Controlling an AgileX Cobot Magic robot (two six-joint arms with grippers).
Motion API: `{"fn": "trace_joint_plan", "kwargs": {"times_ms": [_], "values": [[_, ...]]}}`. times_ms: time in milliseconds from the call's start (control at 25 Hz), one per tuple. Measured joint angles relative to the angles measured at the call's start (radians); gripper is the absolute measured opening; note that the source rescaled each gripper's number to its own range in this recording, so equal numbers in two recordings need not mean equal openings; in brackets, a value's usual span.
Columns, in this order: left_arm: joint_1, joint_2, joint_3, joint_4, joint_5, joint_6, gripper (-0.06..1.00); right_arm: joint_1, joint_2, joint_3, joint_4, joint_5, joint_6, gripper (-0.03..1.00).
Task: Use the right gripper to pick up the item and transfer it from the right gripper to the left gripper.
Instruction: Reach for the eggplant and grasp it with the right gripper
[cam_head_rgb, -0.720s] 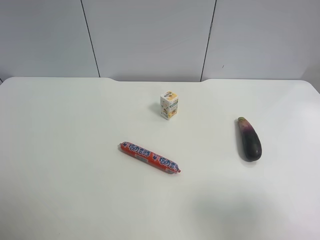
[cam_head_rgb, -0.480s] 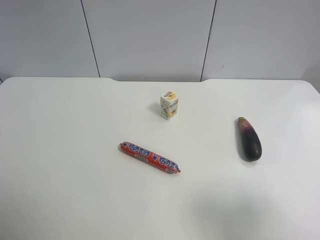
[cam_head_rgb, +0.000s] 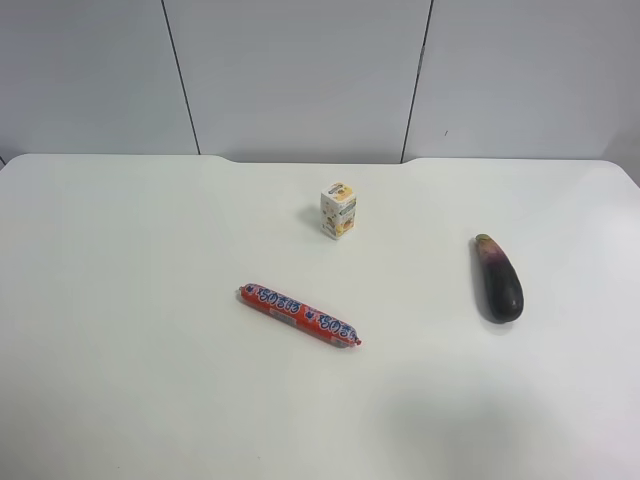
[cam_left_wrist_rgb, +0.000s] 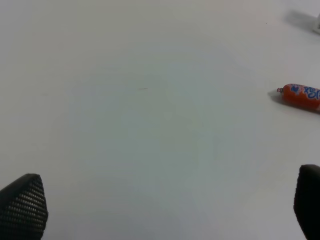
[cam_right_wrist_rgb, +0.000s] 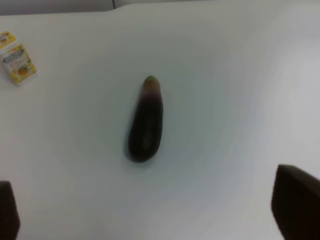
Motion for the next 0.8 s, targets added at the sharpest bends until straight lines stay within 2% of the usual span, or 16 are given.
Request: {"fn": "trace_joint_plan", "kwargs": {"times_ms": [440, 800], "values": [[0.000, 0.000, 0.000, 0.000, 0.000, 0.000, 1.00, 0.000, 0.019, 0.000, 0.002, 0.001, 0.013, 1.00], [0.000, 0.000, 0.000, 0.000, 0.000, 0.000, 1.00, 0.000, 0.380, -0.118, 0.003, 0.004, 0.028, 1.00]]}}
